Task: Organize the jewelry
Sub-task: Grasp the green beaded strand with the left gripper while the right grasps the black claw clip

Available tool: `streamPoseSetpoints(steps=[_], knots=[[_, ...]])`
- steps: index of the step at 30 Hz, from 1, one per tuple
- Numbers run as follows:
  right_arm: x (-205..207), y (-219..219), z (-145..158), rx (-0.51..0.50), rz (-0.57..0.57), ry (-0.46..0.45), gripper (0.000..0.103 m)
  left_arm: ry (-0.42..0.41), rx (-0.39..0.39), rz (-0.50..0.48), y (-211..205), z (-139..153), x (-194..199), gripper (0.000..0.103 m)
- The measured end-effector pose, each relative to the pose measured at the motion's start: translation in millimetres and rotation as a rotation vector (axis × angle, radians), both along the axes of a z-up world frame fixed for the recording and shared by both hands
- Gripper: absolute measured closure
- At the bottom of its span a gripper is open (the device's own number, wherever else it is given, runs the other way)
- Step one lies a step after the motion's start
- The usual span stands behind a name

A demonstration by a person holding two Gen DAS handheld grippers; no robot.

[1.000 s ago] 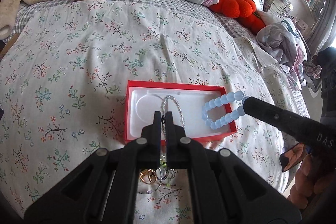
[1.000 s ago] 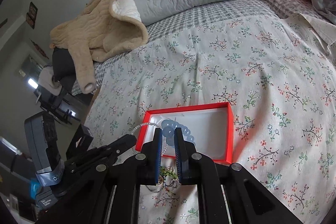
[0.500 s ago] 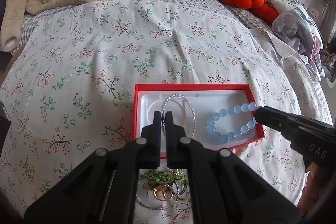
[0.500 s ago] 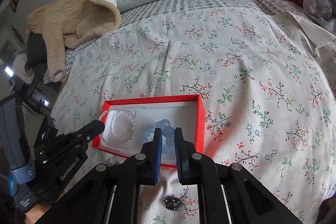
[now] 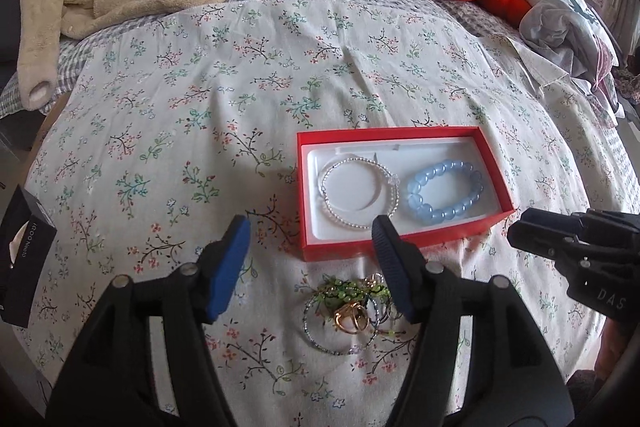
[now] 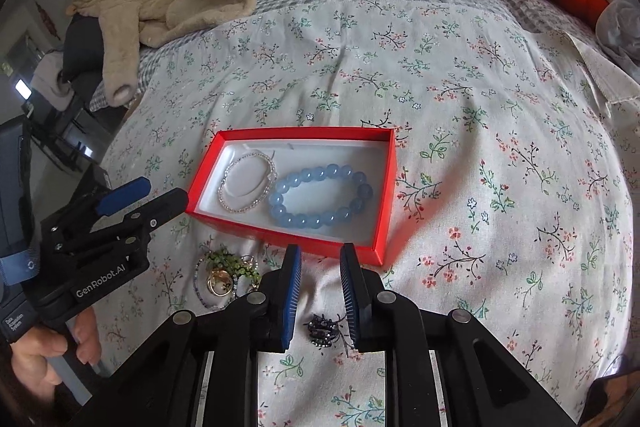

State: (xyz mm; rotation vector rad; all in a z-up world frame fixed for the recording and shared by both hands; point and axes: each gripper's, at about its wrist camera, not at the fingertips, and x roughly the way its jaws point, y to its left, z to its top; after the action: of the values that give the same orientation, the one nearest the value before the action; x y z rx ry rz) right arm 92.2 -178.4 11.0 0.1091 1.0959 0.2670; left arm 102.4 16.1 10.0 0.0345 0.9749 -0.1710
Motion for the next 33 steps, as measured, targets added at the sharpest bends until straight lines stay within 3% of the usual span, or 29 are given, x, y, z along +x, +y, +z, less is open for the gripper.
streamPoseSetpoints(steps=[1, 2, 3, 7, 9, 13, 18, 25, 33], knots=[[-3, 0, -1, -0.004, 0.004, 0.005, 0.067, 0.006, 0.005, 0.000, 1, -1, -2, 0.032], [-6, 0, -2, -0.010, 0.004, 0.003, 0.049, 0.010, 0.009, -0.001, 3, -3, -5, 0.030], [-10, 0, -1, -0.016, 0.002, -0.005, 0.040, 0.016, 0.013, -0.003, 3, -5, -7, 0.029], [-22, -5, -1, -0.009, 0.006, -0.007, 0.038, 0.055, 0.005, 0.004, 12, -14, -15, 0.021], [-28, -8, -5, -0.006, 0.001, 0.000, 0.033, 0.091, -0.005, 0.012, 17, -23, -18, 0.021], [-37, -9, -19, -0.030, 0.002, 0.038, 0.031, 0.157, -0.033, 0.037, 29, -43, -22, 0.021], [-52, -4, -38, -0.108, 0.046, 0.060, 0.031, 0.170, -0.057, 0.027, 38, -57, -30, 0.021], [-70, 0, -64, -0.165, 0.110, 0.100, 0.030, 0.149, -0.011, -0.049, 34, -69, -41, 0.021], [-74, -2, -75, -0.173, 0.142, 0.092, 0.024, 0.121, 0.069, -0.227, 11, -78, -49, 0.021]])
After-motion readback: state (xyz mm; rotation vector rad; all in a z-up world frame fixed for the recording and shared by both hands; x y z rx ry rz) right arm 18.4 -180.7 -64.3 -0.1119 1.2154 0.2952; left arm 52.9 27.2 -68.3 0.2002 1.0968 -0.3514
